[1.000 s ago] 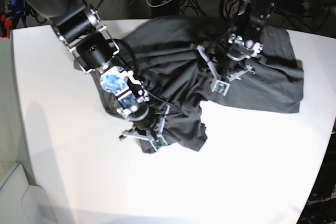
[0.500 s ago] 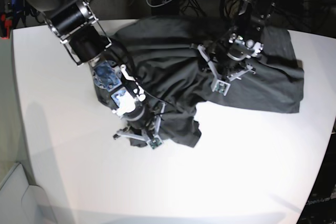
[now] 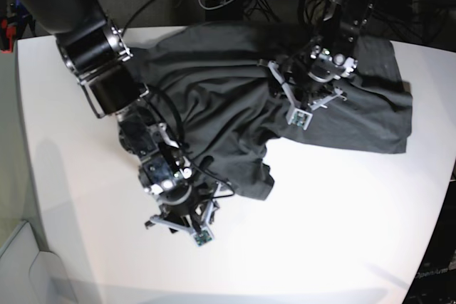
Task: Layout the t-shirt on the table in an organized manner, then fold the t-shirt properly
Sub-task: 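Drag the held fabric with the right gripper away from the left gripper, then pull the shirt apart with both grippers, spreading it across the table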
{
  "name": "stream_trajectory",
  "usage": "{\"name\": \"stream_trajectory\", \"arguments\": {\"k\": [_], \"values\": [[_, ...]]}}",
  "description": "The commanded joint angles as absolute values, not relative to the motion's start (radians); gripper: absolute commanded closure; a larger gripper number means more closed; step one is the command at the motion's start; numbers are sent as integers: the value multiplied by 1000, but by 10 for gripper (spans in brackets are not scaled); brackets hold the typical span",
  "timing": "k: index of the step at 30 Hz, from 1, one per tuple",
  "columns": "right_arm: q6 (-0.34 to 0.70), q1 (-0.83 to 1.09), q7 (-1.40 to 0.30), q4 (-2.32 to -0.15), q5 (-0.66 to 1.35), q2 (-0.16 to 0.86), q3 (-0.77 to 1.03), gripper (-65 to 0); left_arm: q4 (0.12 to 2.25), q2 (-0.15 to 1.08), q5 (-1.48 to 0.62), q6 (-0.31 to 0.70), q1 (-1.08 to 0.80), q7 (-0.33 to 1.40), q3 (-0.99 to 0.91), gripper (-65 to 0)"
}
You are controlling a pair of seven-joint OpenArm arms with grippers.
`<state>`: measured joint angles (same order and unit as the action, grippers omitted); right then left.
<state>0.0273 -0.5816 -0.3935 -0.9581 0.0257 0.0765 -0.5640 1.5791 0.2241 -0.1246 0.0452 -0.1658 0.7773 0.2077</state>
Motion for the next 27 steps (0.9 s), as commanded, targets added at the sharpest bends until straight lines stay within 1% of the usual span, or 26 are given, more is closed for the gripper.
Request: {"name": "stream_trajectory", "arguments": {"k": [1, 9, 17, 23, 25, 26, 27], "values": [[21, -610, -383, -938, 21, 73, -561, -256, 1543, 232, -113, 39, -196, 931, 213, -307], [21, -636, -263, -740, 21, 71, -562, -263, 1543, 234, -116, 39, -197, 931, 213, -307], [21, -647, -255, -628, 21, 71, -565, -263, 1544, 231, -117, 39, -197, 931, 213, -307], [21, -644, -259, -607, 21, 88, -708, -257, 1543, 231, -117, 39, -197, 931, 213, -307], [21, -642, -260, -607, 21, 97, -756, -236, 1549, 231, -117, 39, -197, 931, 213, -307], [21, -641, -260, -607, 21, 99, -771, -210, 1550, 231, -119, 39, -197, 931, 213, -307], [21, -641, -260, -607, 21, 101, -780, -169, 1552, 231, -120, 39, -197, 931, 213, -307]]}}
